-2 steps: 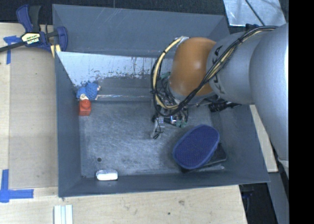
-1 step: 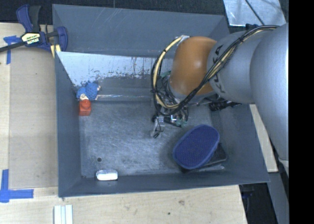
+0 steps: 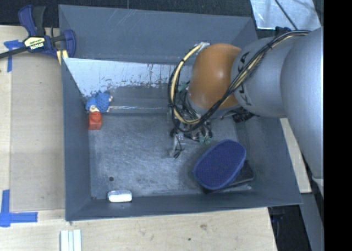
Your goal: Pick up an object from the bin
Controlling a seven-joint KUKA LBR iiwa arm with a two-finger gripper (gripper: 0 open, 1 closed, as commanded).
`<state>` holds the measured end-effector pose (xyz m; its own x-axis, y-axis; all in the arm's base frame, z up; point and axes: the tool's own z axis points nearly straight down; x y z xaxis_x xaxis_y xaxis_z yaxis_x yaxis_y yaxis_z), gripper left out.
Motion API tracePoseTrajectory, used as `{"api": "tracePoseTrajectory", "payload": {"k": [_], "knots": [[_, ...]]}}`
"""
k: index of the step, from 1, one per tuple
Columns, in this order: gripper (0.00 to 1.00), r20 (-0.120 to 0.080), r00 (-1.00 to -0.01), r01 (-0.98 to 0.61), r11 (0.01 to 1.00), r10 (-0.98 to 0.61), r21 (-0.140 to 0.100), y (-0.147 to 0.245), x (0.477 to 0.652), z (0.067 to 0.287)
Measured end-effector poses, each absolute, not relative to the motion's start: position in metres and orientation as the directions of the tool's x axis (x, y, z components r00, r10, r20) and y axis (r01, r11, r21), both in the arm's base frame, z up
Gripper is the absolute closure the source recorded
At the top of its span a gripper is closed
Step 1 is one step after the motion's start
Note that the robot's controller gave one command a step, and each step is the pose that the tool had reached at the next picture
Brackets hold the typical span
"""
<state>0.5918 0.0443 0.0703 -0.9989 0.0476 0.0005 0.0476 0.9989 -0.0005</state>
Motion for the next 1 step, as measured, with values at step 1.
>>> {"api": "tracePoseTrajectory", "payload": {"k": [1], "knots": [[1.00, 0.000, -0.999, 0.049, 0.999, 0.049, 0.000, 0.0442, 0.5922, 0.0705]]}}
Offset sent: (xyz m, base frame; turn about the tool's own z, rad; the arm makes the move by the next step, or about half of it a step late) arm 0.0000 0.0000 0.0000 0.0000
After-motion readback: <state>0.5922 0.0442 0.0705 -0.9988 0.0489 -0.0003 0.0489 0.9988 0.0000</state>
